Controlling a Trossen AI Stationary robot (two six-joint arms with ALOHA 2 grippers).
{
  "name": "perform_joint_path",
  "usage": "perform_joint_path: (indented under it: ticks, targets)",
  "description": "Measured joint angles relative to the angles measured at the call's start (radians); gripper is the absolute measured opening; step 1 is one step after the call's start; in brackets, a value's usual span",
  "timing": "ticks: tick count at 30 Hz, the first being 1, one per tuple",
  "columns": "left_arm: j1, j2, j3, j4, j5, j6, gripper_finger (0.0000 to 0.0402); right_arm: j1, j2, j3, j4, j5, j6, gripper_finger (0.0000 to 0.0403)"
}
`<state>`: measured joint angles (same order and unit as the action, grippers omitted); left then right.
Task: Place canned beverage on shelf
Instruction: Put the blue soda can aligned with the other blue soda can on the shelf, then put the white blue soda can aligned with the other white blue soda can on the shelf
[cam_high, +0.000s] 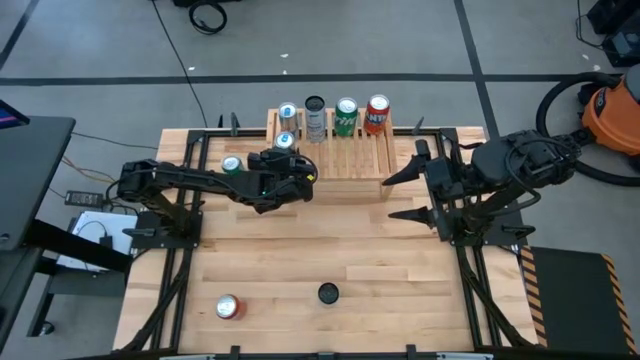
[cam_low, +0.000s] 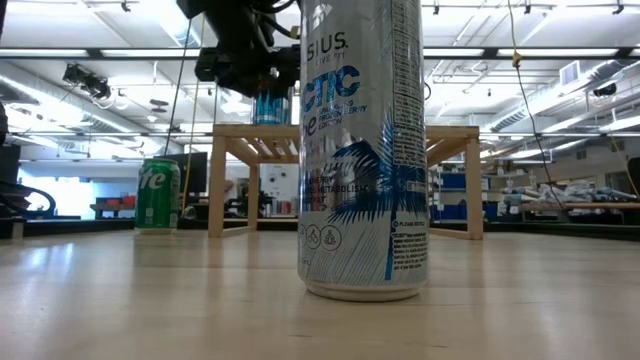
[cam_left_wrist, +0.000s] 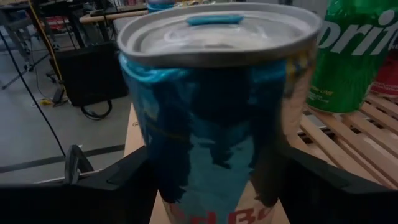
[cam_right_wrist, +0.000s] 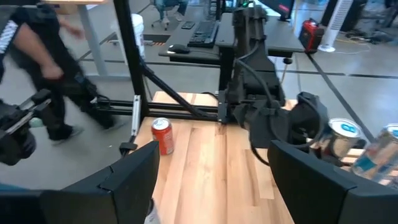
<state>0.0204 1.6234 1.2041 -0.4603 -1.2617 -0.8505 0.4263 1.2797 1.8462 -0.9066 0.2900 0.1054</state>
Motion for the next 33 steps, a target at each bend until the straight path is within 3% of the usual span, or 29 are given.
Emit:
perform_joint_path:
  ticks: [7, 16, 33]
  targets:
    - [0.000, -0.006, -0.001, 0.042, -0.007, 0.032, 0.0281, 0.000, 0.000, 0.000, 0.000, -0.030, -0.002, 0.0307]
    - [-0.010, -0.047, -0.001, 0.312, -0.010, 0.342, 0.0282, 0.000, 0.000, 0.000, -0.006, -0.030, 0.000, 0.0307]
    - [-0.026, -0.242, -0.001, 0.419, -0.054, 0.605, 0.0282, 0.000, 0.000, 0.000, -0.009, -0.030, -0.003, 0.0307]
